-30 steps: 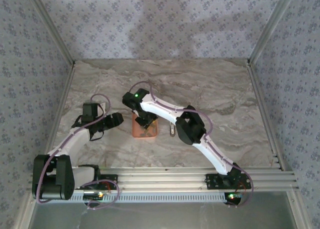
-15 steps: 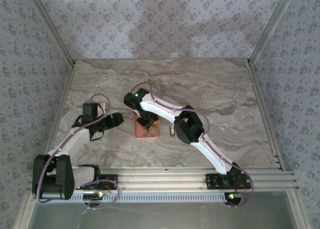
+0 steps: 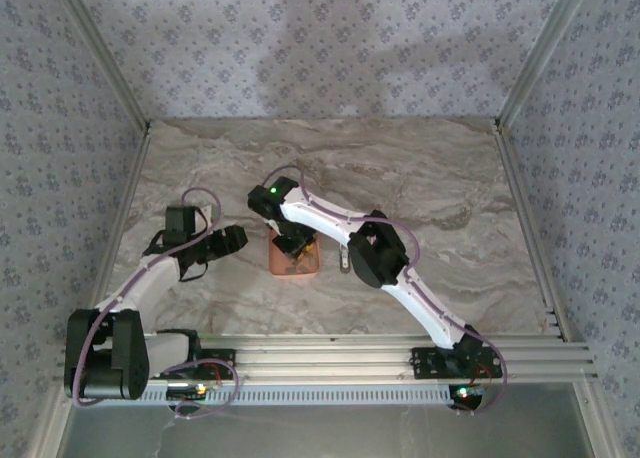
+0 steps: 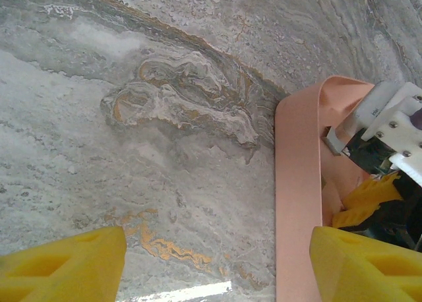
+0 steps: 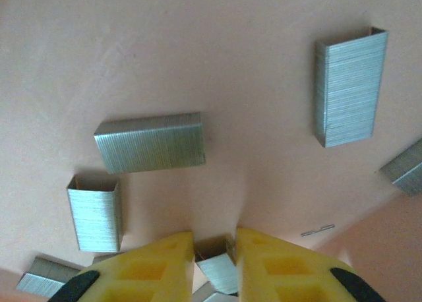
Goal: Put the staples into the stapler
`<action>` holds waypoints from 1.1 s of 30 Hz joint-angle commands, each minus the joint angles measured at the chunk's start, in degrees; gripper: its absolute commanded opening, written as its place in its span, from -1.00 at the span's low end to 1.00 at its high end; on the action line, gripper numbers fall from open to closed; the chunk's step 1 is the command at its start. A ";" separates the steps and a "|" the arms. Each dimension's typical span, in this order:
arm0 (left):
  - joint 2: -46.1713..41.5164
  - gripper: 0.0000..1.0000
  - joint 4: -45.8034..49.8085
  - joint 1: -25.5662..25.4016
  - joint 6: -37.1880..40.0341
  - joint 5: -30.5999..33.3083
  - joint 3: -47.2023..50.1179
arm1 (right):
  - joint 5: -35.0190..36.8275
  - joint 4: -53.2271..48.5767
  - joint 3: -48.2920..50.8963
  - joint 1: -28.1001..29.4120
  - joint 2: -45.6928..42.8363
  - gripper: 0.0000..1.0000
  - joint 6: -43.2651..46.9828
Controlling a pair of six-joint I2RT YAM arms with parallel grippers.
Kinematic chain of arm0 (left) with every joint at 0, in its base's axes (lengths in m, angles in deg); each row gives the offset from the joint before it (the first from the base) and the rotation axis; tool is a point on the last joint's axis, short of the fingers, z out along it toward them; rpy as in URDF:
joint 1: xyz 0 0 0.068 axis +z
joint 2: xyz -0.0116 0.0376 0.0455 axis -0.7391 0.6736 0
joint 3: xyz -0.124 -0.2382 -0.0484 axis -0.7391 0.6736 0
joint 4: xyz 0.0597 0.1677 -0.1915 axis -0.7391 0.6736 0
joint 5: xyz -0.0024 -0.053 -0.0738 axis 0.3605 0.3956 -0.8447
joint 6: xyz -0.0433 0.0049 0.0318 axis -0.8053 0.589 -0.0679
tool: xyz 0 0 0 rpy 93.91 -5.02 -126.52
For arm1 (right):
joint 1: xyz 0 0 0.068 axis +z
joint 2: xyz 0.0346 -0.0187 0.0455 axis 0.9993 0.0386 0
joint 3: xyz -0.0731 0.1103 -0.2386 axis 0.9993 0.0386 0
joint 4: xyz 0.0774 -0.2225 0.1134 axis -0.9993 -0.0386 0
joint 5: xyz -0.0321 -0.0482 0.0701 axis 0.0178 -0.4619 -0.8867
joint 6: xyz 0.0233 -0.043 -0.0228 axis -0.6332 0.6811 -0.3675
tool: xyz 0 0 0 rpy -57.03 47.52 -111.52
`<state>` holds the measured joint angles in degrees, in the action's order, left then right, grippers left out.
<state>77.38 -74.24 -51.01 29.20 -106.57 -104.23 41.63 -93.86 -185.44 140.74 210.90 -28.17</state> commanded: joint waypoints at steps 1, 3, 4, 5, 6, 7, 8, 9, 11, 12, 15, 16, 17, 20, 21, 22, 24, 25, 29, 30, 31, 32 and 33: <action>-0.26 0.47 -0.66 0.31 0.94 -1.28 -0.17 | 0.07 -0.18 1.54 -0.64 1.10 -0.58 -1.17; -0.66 0.47 -0.80 0.28 1.00 -1.37 -0.09 | 0.19 1.06 2.08 -0.58 0.01 -0.60 -1.81; -0.92 0.46 -0.83 0.35 0.94 -1.37 0.00 | 0.33 1.92 2.70 -0.61 -0.83 -0.60 -1.92; -1.33 0.46 -0.90 0.29 0.95 -1.37 0.21 | 0.46 2.78 3.32 -0.57 -1.83 -0.61 -2.00; -1.69 0.46 -1.13 0.29 0.94 -1.36 0.34 | 0.69 3.67 4.01 -0.59 -2.70 -0.62 -2.15; -2.14 0.46 -1.39 0.28 0.79 -1.45 0.54 | 0.72 4.68 4.83 -0.57 -3.76 -0.63 -2.31; -2.62 0.46 -1.73 0.29 0.77 -1.67 0.77 | 0.68 5.74 5.74 -0.64 -5.01 -0.63 -2.48; -2.96 0.46 -2.08 0.30 0.66 -1.87 0.89 | 0.70 6.69 6.66 -0.55 -6.09 -0.63 -2.62; -3.67 0.46 -2.87 0.28 0.68 -2.71 1.38 | 0.63 9.12 9.04 -0.49 -8.93 -0.63 -3.20; -4.04 0.46 -3.23 0.20 0.59 -2.98 1.56 | 0.47 10.20 10.24 -0.53 -10.24 -0.64 -3.56; -5.21 0.46 -4.88 -0.06 0.17 -3.88 2.39 | 0.29 14.13 14.45 -0.56 -14.74 -0.63 -4.81; -5.75 0.46 -5.46 -0.25 0.00 -3.99 2.66 | 0.25 15.71 16.24 -0.60 -16.47 -0.63 -5.44; -6.32 0.46 -6.13 -0.54 -0.19 -4.09 3.04 | 0.12 17.27 18.19 -0.62 -18.08 -0.63 -5.97; -8.09 0.46 -8.23 -1.66 -1.10 -4.03 4.24 | -0.72 22.56 23.77 -0.90 -22.43 -0.63 -7.84; -8.58 0.47 -9.26 -2.17 -1.52 -3.93 4.74 | -1.09 24.15 25.53 -1.00 -23.66 -0.63 -8.38; -9.19 0.47 -10.35 -2.89 -2.06 -3.75 5.38 | -1.49 25.86 27.41 -1.09 -25.01 -0.63 -9.14; -10.07 0.47 -12.21 -4.56 -2.81 -3.15 6.43 | -1.81 28.80 30.78 -1.35 -27.37 -0.63 -10.42; -10.58 0.47 -12.99 -5.58 -3.20 -2.30 6.87 | -1.84 30.29 32.49 -1.44 -28.55 -0.64 -11.14; -11.75 0.47 -15.95 -8.57 -4.23 -0.08 8.31 | -2.16 35.27 38.58 -1.88 -32.84 -0.64 -13.45; -11.94 0.47 -16.33 -9.15 -4.41 0.50 8.50 | -2.08 36.26 39.82 -1.88 -33.79 -0.63 -13.91; -12.09 0.48 -16.70 -9.90 -4.51 1.17 8.70 | -2.06 37.41 41.32 -1.98 -34.88 -0.64 -14.52; -12.26 0.48 -17.21 -10.66 -4.49 1.69 8.87 | -2.00 38.80 42.87 -2.06 -36.00 -0.63 -15.11; -12.31 0.48 -17.59 -11.30 -4.51 2.25 9.05 | -1.84 39.88 44.15 -2.06 -37.00 -0.63 -15.65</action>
<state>66.06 -88.01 -61.00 25.59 -106.48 -96.06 39.71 -59.02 -144.04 139.01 177.98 -40.45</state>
